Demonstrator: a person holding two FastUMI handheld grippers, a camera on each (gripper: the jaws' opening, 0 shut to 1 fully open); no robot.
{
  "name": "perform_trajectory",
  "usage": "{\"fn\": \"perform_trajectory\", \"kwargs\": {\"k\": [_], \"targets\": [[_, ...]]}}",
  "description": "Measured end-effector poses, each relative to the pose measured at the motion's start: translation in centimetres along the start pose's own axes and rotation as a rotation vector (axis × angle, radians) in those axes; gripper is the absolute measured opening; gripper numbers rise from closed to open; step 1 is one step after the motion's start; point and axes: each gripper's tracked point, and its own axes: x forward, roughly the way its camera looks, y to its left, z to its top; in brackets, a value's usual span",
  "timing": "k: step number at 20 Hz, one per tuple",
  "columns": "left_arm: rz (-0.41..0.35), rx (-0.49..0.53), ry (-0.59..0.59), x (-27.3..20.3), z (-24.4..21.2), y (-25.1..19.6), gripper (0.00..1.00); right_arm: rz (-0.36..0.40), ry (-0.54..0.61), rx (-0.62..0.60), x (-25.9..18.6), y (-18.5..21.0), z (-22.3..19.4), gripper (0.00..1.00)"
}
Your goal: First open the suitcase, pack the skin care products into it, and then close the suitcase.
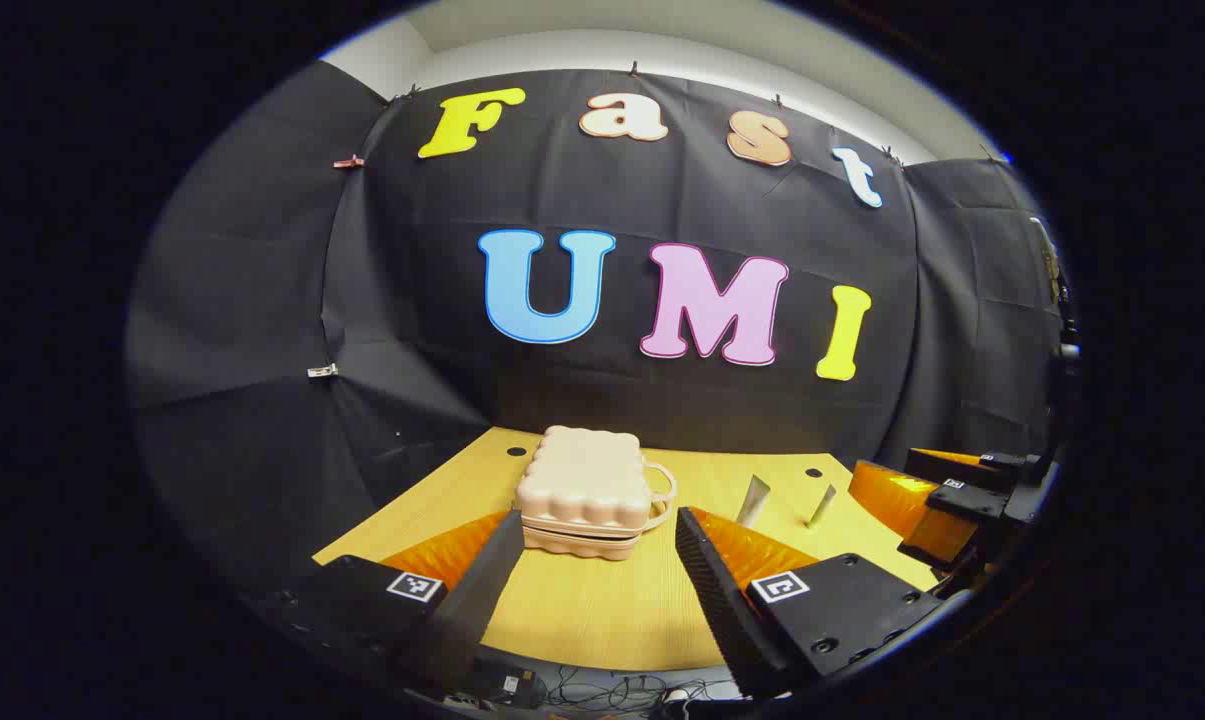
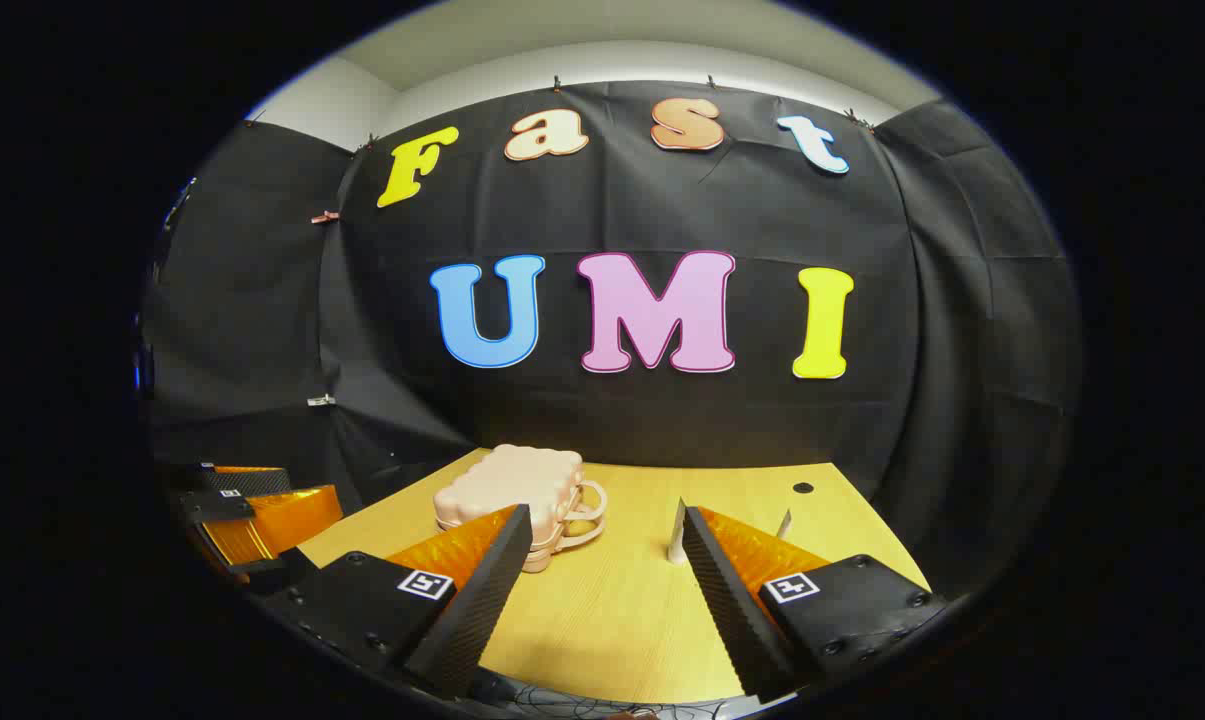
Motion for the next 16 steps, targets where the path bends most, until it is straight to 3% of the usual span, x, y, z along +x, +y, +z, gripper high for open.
{"fn": "perform_trajectory", "kwargs": {"k": [16], "targets": [[-0.112,-0.073,0.045,1.4,-2.6,-3.4,0.96,-0.034,-0.001,-0.016,-1.9,-0.4,-0.6,0.96]]}}
